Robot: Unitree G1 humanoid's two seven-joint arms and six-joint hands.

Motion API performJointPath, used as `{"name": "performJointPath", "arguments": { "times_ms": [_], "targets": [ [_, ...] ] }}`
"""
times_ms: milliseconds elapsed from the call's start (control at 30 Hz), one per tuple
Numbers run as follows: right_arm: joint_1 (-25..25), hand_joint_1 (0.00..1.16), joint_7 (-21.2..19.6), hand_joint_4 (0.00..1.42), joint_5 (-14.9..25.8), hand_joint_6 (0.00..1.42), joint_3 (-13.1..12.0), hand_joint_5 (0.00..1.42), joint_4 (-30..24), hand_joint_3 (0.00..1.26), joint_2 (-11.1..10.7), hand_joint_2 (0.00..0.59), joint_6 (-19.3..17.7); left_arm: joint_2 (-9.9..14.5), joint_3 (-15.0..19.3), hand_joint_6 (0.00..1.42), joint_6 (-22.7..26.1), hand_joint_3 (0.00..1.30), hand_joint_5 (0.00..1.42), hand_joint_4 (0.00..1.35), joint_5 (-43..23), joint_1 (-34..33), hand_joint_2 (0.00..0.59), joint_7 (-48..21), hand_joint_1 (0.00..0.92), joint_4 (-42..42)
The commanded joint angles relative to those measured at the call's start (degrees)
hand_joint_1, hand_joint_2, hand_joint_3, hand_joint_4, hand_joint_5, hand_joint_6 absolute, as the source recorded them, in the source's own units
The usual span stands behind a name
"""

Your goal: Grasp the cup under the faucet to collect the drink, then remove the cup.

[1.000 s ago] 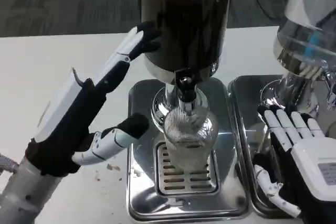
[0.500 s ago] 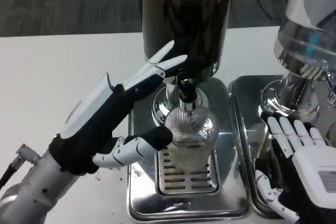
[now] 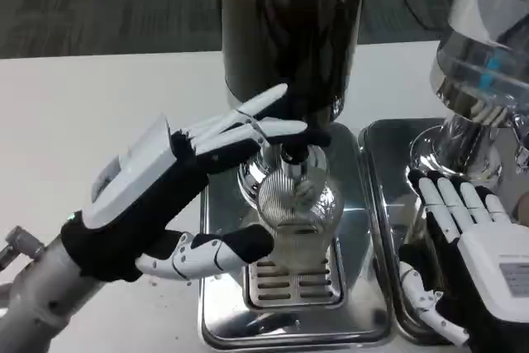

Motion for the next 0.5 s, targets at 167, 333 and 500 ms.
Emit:
{"name": "performJointPath", "arguments": {
  "times_ms": [167,333,500],
  "targets": [
    [-0.6,0.10,-0.5,0.00,0.5,0.00,0.1,0.00,0.6,0.00,0.3,0.495,-0.1,2.5,1.0,0.32,-3.1,0.31,0.39,0.09,6.3,0.4,0.214,0.6,0.000,-2.1],
    [0.2,0.10,-1.0,0.00,2.4,0.00,-0.4,0.00,-0.4,0.00,1.1,0.496,-0.8,2.9,0.6,0.32,-2.9,0.31,0.39,0.10,6.9,1.1,0.214,1.2,0.000,-2.9],
    [1.7,0.13,0.1,0.00,9.1,0.00,-2.0,0.00,-2.4,0.01,1.1,0.483,-3.9,3.1,0.8,0.32,-2.4,0.32,0.39,0.10,7.3,1.9,0.224,1.8,0.000,-3.9]
  ]
}}
